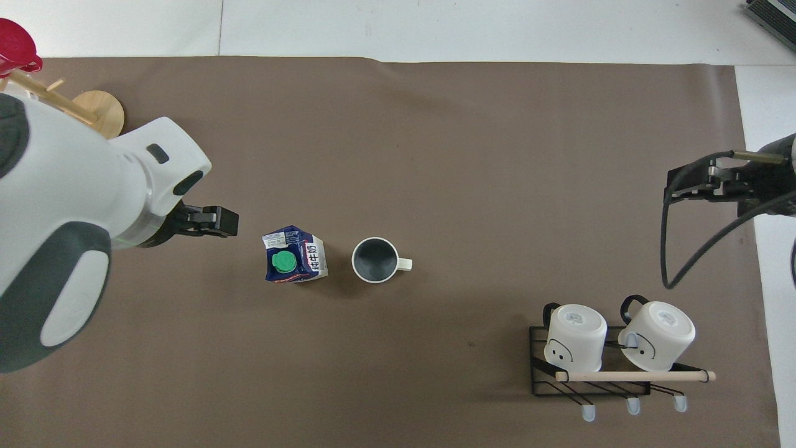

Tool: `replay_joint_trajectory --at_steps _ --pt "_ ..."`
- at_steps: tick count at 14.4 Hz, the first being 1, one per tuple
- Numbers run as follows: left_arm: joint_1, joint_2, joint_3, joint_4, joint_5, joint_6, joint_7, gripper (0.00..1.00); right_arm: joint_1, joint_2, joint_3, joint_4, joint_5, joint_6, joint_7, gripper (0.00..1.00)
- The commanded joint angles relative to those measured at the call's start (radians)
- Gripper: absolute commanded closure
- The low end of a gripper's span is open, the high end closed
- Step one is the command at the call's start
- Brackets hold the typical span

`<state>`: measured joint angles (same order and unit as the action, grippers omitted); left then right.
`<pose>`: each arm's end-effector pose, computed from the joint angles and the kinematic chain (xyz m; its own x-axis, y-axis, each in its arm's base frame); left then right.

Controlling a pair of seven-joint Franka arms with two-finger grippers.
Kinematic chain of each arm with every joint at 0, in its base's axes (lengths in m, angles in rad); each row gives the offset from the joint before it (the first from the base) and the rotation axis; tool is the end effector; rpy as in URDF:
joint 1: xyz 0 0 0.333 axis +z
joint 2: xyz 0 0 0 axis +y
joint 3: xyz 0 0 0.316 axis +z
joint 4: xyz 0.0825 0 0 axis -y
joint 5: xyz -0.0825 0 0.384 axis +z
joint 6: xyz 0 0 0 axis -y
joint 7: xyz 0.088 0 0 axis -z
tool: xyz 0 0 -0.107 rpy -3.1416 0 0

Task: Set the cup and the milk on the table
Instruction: 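Open the left gripper and pull it back from the carton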

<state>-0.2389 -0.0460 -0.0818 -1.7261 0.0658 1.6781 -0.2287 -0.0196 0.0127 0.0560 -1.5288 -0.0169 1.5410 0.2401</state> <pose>0.5203 -0.1671 0.5855 0.9950 -0.0993 0.0133 -0.0982 -0.9929 -0.0678 0.5556 0.0182 0.6346 0.9792 -0.2028 0.0034 -0.2028 -0.9791 0.0158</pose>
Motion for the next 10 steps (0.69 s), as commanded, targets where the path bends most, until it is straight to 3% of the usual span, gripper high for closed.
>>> replay_joint_trajectory --at_steps 1,5,10 --pt "0.075 -0.026 -0.006 0.017 0.005 -0.038 0.086 0.0 -0.014 -0.007 0.002 0.018 0.002 -0.021 -0.036 0.0" --pt "0.167 -0.048 -0.004 0.019 -0.015 -0.087 0.13 0.0 -0.013 -0.01 0.004 0.019 -0.002 -0.03 -0.038 0.0" --pt "0.187 -0.055 -0.004 0.019 -0.017 -0.09 0.158 0.0 -0.014 -0.031 0.001 0.018 -0.003 -0.03 -0.058 0.0"
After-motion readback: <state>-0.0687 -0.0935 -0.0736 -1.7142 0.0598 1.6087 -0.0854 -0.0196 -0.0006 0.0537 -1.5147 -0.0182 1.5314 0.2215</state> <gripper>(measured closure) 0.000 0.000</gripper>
